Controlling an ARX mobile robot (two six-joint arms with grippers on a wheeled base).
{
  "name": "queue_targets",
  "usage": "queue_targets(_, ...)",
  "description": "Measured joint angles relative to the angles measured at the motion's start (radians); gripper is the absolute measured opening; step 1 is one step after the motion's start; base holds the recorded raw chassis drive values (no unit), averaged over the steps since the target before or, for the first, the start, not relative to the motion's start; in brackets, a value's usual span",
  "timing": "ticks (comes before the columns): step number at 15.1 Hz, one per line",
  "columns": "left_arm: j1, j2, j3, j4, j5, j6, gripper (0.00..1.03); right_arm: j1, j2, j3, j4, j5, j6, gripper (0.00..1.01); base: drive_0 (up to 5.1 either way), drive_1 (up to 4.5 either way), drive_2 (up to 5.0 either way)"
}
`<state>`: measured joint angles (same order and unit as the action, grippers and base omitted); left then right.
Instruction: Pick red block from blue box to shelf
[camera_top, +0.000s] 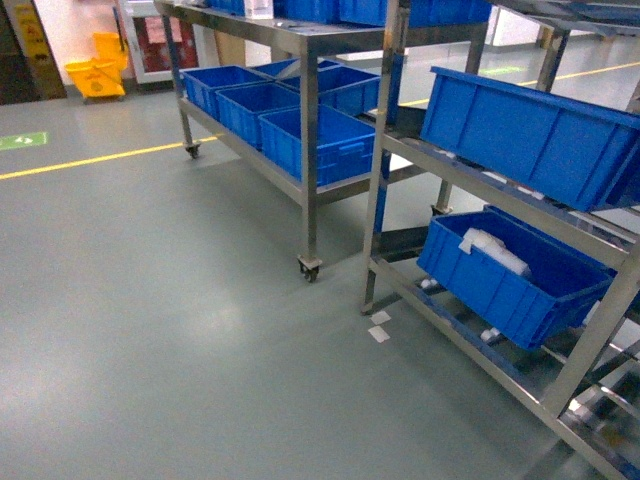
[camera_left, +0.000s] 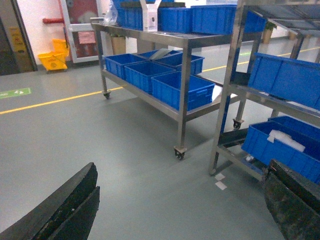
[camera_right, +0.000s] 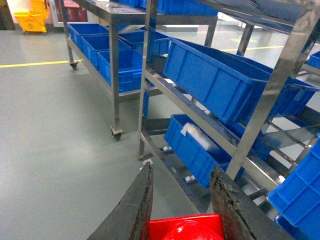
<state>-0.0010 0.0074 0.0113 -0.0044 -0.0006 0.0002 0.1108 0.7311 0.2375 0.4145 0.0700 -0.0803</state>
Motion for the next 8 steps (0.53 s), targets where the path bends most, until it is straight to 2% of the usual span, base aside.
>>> queue_targets(4, 0.0, 0.0, 0.0, 0.002, 0.0, 0.0, 0.98, 0.0, 0.0, 0.0, 0.0, 0.0, 0.0, 0.27, -1.7, 2.41, -5.8)
queue_targets(8, 0.0, 0.0, 0.0, -0.002, 0.0, 0.0, 0.98, 0.0, 0.005, 0.0, -0.003, 0.0, 0.0, 0.27, -1.5, -1.2, -1.8)
